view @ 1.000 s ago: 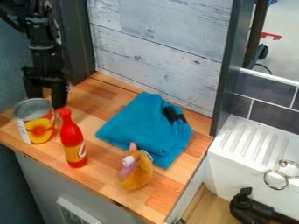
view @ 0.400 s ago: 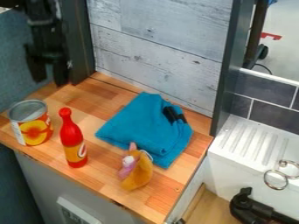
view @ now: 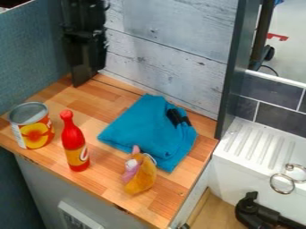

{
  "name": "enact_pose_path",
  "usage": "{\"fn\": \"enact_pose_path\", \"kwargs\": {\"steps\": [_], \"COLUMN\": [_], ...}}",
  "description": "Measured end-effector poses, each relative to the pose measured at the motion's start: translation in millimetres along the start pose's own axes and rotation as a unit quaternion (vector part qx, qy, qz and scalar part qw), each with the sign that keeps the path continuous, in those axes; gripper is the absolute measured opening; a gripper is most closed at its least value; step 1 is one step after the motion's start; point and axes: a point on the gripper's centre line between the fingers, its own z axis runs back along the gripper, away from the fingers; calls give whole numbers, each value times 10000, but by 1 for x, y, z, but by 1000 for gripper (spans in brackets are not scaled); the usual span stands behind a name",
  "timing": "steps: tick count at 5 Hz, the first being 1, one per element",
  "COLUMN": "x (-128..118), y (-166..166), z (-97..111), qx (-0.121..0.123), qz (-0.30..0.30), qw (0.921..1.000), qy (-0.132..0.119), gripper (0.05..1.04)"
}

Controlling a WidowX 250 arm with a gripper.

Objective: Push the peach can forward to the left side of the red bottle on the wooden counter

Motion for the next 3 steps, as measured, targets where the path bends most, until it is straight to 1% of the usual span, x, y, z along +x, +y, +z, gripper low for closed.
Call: {"fn": "enact_pose_path", "kwargs": {"steps": [1,2,3], "x": [-5,-2,-5], "y": [-44,-68,-72], "z": [11,3,2], "qx": [35,124,209], "qz": [-342,-588,-496], "qw": [9994,9981,9982], "qy": [11,102,281], "gripper": [1000,1001,1001]}}
